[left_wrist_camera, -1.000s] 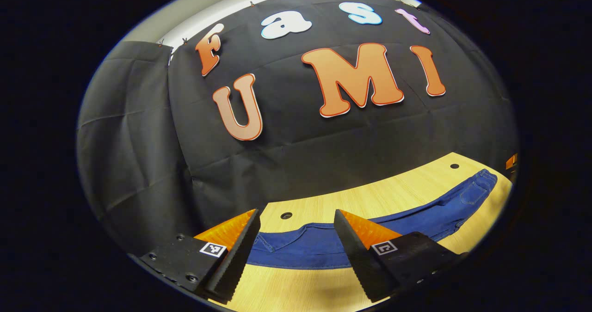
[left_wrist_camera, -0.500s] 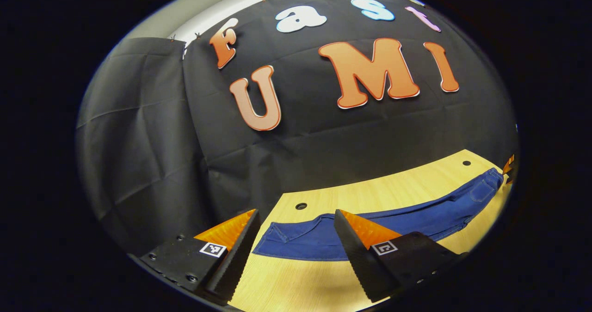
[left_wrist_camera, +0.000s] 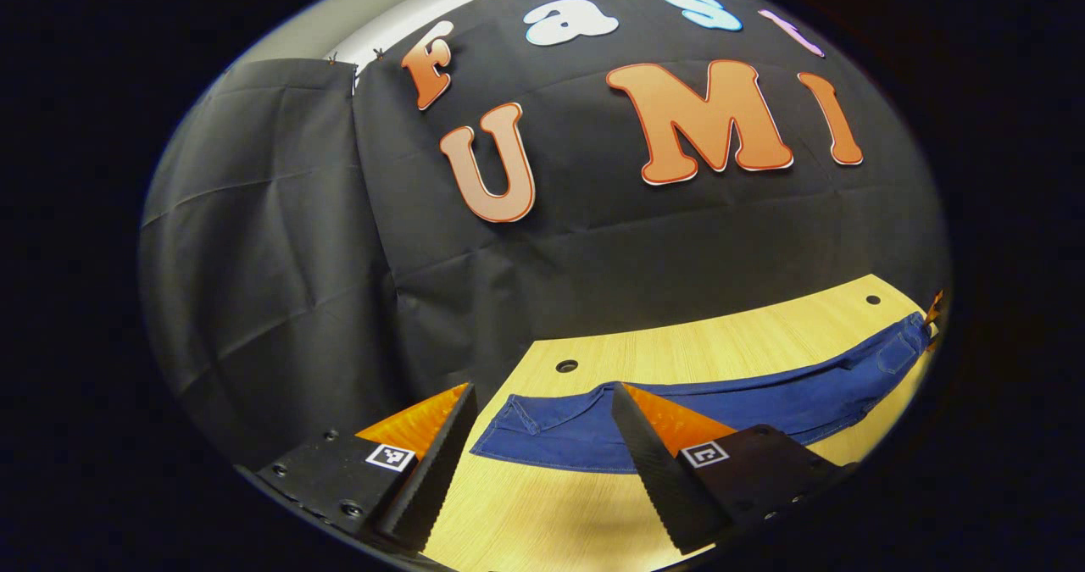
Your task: Grasp the waist and the cuffs of the jeans and fold them to make the two legs overlap; first hold the waist and fold one-third of the jeans toward the cuffs, then hold the cuffs and fold the remaining one-third in the same direction to finish folding.
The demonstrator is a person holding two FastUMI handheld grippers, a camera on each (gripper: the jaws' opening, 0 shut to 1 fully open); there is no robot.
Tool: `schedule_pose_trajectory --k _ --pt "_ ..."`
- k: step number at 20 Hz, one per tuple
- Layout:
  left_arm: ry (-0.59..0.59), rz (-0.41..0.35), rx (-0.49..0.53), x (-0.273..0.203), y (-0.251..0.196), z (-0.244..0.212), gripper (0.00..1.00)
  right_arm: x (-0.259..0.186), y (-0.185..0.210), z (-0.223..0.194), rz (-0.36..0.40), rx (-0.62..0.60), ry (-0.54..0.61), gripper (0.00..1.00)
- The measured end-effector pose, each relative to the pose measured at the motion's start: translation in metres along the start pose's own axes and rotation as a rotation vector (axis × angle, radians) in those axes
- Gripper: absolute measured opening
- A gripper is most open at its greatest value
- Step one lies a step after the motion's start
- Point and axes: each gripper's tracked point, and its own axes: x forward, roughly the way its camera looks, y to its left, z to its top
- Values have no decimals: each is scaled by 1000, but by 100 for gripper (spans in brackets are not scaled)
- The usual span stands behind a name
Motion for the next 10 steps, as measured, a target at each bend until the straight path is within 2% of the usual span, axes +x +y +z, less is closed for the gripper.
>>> schedule_pose_trajectory --k 2,3,5,10 --pt "6 -4 10 3 0 1 98 16 12 -5 -9 -77 2 49" --pt "10 -9 13 4 0 0 98 19 17 -1 -12 -63 -26 37" --pt "17 -22 15 8 4 -1 100 9 17 -3 -17 -19 -8 12" --pt "41 -29 -6 26 38 -7 98 -35 71 15 146 -23 -102 11"
